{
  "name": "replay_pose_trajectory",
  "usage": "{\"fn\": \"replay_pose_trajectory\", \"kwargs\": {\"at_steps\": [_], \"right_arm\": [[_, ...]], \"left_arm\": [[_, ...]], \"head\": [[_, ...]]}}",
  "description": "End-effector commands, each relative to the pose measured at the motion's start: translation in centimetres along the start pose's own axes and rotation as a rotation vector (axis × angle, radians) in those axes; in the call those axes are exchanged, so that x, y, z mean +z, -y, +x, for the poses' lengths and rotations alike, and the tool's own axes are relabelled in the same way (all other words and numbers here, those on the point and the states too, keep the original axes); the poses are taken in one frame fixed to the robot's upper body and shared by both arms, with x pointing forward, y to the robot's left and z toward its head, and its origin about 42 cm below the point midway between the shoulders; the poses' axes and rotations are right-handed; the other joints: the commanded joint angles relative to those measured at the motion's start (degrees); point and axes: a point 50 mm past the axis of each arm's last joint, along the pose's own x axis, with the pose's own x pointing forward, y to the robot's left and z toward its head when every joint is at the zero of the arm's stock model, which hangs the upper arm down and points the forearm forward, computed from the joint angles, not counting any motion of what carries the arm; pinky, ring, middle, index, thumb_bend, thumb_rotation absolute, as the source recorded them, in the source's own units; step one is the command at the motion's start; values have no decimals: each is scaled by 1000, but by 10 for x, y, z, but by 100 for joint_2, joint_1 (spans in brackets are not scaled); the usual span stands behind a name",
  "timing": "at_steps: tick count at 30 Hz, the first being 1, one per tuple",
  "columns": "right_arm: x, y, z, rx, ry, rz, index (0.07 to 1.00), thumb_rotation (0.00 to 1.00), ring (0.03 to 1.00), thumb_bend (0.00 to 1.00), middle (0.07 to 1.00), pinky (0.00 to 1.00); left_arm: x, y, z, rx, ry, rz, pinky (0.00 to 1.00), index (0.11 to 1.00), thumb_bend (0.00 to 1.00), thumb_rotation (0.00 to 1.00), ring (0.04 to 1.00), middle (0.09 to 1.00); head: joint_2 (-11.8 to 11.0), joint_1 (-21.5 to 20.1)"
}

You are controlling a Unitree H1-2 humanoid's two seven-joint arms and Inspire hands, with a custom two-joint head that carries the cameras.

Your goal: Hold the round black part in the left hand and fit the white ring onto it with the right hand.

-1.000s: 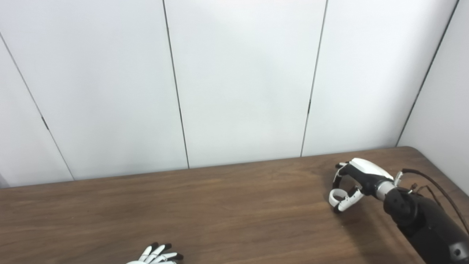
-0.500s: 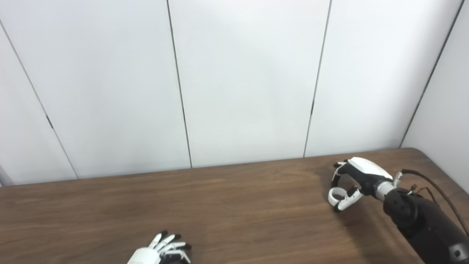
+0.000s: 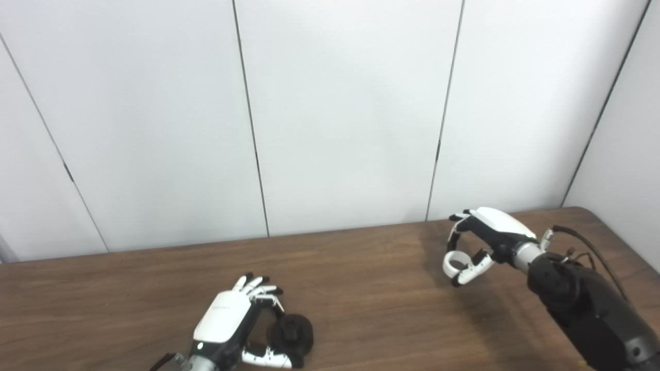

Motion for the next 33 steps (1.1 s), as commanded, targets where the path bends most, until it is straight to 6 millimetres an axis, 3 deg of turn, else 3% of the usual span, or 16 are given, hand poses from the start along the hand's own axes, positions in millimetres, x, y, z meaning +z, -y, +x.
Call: {"fn": "replay_pose_trajectory", "kwargs": {"at_steps": [1,10,18,33], "right_arm": [[20,41,5,-104,76,-16,477,122,1000,517,926,948],[66,46,9,-89,184,-9,478,122,1000,517,935,986],[108,36,16,-61,288,9,478,119,1000,515,933,995],[147,8,26,-4,396,3,477,123,1000,518,927,986]], "left_arm": [[-20,42,-29,-149,-108,51,1000,479,522,47,928,812],[-24,58,-20,-187,-129,90,1000,481,521,48,957,835],[-19,64,-17,-198,-122,98,1000,481,522,48,949,831],[-7,68,-15,-192,-88,79,1000,481,521,48,937,819]], "head": [[3,-7],[57,118],[77,152],[138,335]]}}
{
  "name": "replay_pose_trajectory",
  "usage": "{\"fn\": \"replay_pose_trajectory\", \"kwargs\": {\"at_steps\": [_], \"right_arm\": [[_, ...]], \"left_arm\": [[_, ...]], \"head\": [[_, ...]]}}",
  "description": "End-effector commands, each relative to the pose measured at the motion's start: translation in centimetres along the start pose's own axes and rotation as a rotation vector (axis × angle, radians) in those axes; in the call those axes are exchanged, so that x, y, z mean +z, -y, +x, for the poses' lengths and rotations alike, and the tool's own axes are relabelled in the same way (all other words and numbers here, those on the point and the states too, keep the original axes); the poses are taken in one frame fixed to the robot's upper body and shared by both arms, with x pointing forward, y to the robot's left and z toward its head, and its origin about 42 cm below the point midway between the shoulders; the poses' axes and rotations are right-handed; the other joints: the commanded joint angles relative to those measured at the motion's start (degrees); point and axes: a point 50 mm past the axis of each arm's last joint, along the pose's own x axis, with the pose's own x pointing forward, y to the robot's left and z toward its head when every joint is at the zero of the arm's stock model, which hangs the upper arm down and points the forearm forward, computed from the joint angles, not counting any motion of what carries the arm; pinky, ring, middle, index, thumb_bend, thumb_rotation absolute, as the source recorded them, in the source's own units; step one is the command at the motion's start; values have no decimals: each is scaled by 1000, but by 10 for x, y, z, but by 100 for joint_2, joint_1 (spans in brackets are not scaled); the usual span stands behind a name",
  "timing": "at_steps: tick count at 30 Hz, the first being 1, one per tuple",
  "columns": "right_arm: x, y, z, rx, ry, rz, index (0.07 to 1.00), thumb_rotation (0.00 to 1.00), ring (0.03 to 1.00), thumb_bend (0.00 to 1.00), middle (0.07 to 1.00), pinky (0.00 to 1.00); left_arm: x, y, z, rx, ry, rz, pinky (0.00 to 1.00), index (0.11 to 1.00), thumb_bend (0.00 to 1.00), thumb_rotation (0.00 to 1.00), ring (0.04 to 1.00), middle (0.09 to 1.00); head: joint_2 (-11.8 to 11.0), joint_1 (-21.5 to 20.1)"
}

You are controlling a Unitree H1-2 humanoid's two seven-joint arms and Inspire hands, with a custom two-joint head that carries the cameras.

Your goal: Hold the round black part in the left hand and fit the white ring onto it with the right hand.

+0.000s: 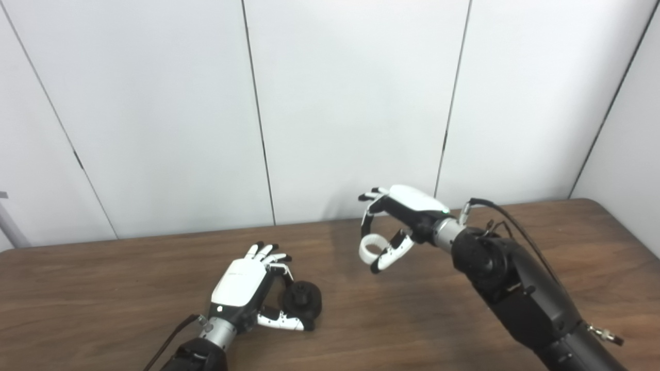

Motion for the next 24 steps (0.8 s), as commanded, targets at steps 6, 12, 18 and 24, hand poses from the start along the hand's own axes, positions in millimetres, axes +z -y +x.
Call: {"fn": "replay_pose_trajectory", "kwargs": {"at_steps": [6,12,18,24], "right_arm": [[25,13,14,-51,96,-17,478,123,1000,517,933,997],[34,7,20,-44,122,-29,478,123,1000,516,935,980],[45,1,23,-32,149,-18,478,124,1000,516,930,971],[51,-5,30,-11,169,-4,478,124,1000,516,933,991]], "left_arm": [[3,59,-46,-218,-81,20,1000,481,521,49,939,822],[5,60,-44,-222,-79,24,1000,480,522,50,941,827],[7,61,-43,-224,-76,23,1000,480,521,49,941,821],[11,62,-43,-214,-69,14,1000,479,521,49,936,815]], "head": [[53,48],[63,98],[58,161],[70,217]]}}
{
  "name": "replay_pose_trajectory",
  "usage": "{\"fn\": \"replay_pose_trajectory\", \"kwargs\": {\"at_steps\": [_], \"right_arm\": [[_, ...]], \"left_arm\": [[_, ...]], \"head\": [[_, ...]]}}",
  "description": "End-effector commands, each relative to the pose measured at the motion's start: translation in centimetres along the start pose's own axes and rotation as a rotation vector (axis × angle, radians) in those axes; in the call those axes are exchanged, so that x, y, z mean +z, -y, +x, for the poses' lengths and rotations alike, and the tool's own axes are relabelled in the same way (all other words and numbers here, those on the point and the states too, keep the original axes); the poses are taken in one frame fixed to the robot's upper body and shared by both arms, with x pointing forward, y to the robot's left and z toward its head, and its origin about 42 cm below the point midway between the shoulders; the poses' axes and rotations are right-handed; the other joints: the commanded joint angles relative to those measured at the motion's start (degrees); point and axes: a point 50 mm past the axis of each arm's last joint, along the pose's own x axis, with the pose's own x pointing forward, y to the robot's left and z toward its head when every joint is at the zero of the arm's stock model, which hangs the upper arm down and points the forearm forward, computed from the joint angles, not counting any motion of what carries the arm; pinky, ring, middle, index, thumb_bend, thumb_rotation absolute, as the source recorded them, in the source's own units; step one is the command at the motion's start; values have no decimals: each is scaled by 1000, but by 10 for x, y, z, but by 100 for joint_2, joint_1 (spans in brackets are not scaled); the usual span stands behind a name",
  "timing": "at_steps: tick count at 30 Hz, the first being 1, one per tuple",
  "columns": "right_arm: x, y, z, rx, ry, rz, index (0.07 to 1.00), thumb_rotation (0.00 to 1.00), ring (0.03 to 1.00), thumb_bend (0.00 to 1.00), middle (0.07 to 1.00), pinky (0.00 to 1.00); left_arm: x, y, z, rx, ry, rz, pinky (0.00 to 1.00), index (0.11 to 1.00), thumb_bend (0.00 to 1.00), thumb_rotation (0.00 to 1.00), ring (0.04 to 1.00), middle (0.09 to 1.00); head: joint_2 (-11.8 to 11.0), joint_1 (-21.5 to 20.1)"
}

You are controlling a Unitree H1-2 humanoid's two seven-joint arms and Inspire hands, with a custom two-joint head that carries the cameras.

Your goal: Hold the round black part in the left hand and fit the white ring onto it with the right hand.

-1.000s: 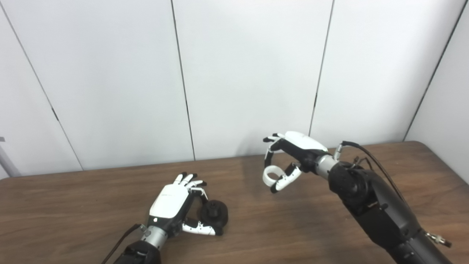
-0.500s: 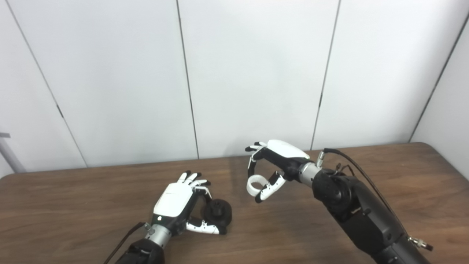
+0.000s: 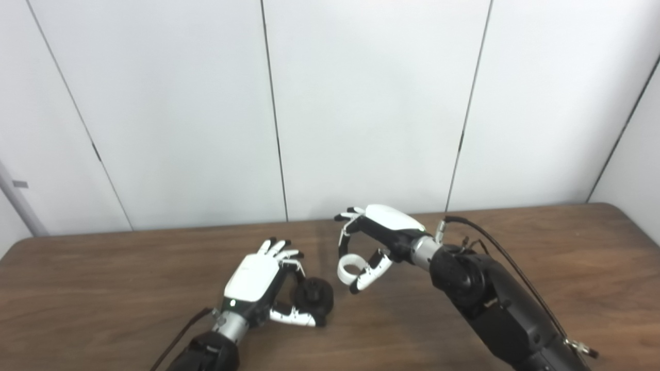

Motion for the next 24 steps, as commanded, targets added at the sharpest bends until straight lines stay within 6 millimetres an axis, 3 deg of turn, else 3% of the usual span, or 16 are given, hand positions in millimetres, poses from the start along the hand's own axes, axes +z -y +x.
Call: {"fn": "replay_pose_trajectory", "kwargs": {"at_steps": [1,24], "right_arm": [[20,30,9,-69,81,-36,478,124,1000,516,934,995],[36,11,17,-35,129,-7,478,124,1000,516,938,1000]], "left_arm": [[7,63,-42,-217,-66,6,1000,479,521,49,939,818],[32,68,-40,-255,-35,-5,1000,481,521,51,959,843]], "head": [[-1,14],[33,294]]}}
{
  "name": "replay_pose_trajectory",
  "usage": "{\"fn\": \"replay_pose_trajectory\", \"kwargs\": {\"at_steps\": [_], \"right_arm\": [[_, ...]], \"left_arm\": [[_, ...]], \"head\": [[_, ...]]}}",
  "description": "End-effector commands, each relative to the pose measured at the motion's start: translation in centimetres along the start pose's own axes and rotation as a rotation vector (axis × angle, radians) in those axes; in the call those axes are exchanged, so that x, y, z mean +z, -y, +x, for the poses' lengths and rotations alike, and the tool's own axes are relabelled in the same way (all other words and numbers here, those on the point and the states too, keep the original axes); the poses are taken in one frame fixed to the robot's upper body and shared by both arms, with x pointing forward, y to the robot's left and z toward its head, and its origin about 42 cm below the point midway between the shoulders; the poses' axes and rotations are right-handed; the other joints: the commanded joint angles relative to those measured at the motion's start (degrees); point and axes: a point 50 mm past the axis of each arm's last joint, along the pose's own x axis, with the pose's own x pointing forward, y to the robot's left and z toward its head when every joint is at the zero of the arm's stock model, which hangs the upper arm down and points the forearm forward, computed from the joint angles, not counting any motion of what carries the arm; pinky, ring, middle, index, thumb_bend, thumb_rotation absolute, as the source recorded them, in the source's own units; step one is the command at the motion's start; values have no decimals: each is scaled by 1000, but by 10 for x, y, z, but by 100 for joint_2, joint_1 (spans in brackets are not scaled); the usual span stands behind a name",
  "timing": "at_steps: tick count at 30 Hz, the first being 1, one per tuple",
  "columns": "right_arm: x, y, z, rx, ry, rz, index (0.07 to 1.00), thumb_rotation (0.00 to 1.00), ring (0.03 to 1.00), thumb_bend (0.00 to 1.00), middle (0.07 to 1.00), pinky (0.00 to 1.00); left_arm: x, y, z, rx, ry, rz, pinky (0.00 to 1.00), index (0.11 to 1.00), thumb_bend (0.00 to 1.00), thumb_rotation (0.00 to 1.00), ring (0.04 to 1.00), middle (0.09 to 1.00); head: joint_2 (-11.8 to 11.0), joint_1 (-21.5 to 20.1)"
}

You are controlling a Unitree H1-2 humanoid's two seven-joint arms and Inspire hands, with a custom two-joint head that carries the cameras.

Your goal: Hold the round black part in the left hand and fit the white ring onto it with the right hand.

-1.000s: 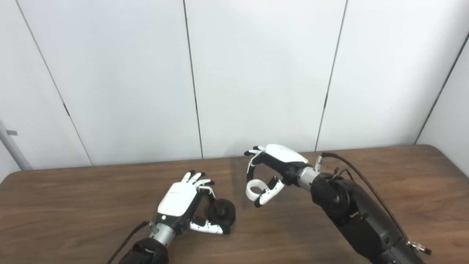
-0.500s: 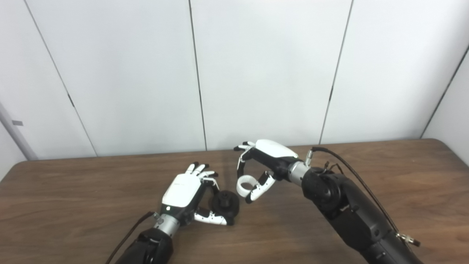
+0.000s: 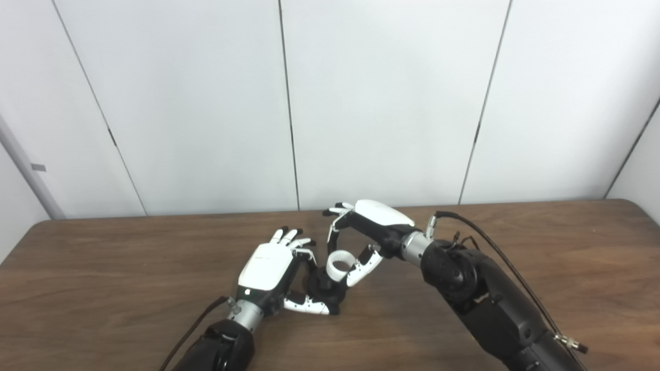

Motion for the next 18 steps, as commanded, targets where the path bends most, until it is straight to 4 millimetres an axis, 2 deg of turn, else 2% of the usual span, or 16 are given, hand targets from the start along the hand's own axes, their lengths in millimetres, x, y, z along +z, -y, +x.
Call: {"fn": "replay_pose_trajectory", "kwargs": {"at_steps": [1,18], "right_arm": [[17,22,5,-58,61,-33,478,124,1000,516,939,1000],[19,10,4,-37,75,-27,478,123,1000,516,937,1000]], "left_arm": [[20,65,-42,-263,-17,-9,1000,481,521,51,961,844],[38,61,-58,-263,32,-15,1000,481,522,51,944,832]], "head": [[12,25],[113,106]]}}
